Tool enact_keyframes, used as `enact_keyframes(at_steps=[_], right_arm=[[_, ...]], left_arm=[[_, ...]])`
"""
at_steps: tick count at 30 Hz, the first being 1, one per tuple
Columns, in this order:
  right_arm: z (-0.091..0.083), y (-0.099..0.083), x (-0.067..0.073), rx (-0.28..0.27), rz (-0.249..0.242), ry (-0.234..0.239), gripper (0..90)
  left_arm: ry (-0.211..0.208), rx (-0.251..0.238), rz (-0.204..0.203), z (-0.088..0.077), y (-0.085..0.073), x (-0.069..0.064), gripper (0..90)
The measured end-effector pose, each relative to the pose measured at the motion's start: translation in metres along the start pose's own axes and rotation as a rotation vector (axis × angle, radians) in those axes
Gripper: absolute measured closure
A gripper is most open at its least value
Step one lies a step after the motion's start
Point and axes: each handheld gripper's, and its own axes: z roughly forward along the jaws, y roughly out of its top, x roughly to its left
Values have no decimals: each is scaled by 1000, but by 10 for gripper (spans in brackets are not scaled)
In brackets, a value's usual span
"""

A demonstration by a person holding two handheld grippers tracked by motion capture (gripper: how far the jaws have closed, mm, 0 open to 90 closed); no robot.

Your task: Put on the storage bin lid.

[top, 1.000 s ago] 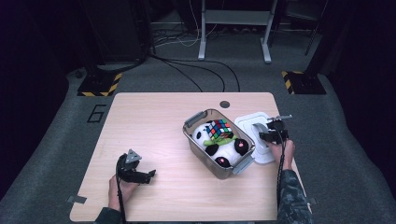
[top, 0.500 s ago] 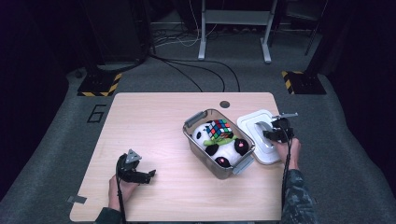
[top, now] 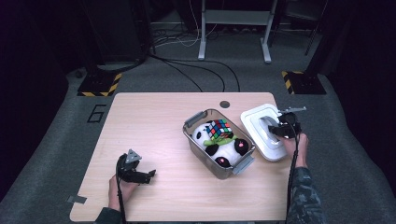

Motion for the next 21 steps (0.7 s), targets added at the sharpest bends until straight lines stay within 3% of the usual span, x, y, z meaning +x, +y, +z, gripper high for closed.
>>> enact_keyframes(at_steps=[11,21], right_arm=[[-15,15,1,-8,-9,-15,669],[-32,28,1,-37,-10,19,669]], left_arm=[[-2,2,1,0,0,0,0],[0,0,1,0,0,0,1]])
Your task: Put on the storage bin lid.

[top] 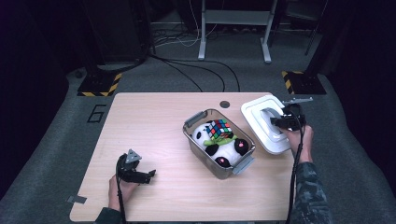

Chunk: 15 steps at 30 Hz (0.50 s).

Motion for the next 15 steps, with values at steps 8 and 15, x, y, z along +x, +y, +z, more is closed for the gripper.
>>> enact_keyframes(at_steps=[8,15], right_arm=[[-14,11,5,-22,-4,19,669],[-26,21,16,-47,2,67,668]], left_arm=[[-2,3,0,0,0,0,0],[-2,3,0,0,0,0,1]])
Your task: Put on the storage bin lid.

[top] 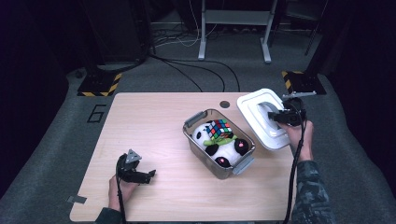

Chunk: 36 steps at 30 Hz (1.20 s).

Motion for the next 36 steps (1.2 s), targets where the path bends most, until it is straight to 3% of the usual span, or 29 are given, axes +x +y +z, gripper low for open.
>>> enact_keyframes(at_steps=[19,27,28,36], right_arm=[[-14,18,42,-38,-34,104,668],[-11,24,71,-31,-62,148,667],[-10,25,79,-27,-73,161,667],[-4,28,101,-16,-102,205,667]], left_arm=[[2,-1,0,0,0,0,1],[-1,2,1,0,0,0,1],[2,-3,0,0,0,0,1],[0,2,3,0,0,0,1]])
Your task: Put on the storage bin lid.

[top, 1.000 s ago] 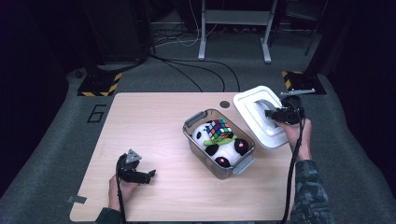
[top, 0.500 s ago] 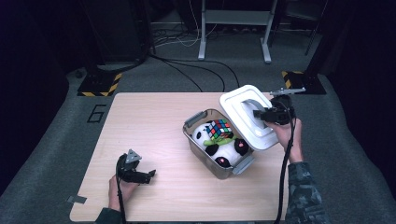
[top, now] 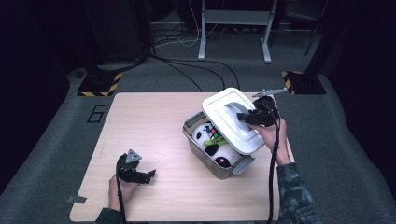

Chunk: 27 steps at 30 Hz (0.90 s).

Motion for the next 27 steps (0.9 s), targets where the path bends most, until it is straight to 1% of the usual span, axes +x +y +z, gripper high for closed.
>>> enact_keyframes(at_steps=[3,5,9,10,11,13,15,16,17,22,24,26,27], right_arm=[[4,0,8,6,12,25,667],[8,0,14,15,-1,43,667],[13,0,24,21,4,73,667],[15,-1,26,17,-5,78,667],[15,-1,29,25,10,84,667],[19,-2,33,26,9,95,667],[21,-2,35,36,16,99,667],[26,-4,40,44,9,102,667],[27,-4,41,50,13,102,667],[34,-8,44,61,11,110,668],[36,-9,48,62,-8,87,670],[36,-9,49,62,-14,80,670],[36,-10,50,65,-25,75,670]], left_arm=[[2,-3,-1,0,0,0,1],[2,-3,-1,0,0,0,1],[2,-4,-1,0,0,0,1],[2,-4,-1,0,0,0,1],[2,-3,-1,0,0,0,1],[2,-3,0,0,0,0,1],[2,-3,0,0,0,0,1],[2,-3,0,0,0,0,1],[2,-3,-1,0,0,0,1],[2,-2,-1,0,0,0,1],[1,-3,0,0,0,0,1],[2,-3,-1,0,0,0,1],[2,-3,-1,0,0,0,1]])
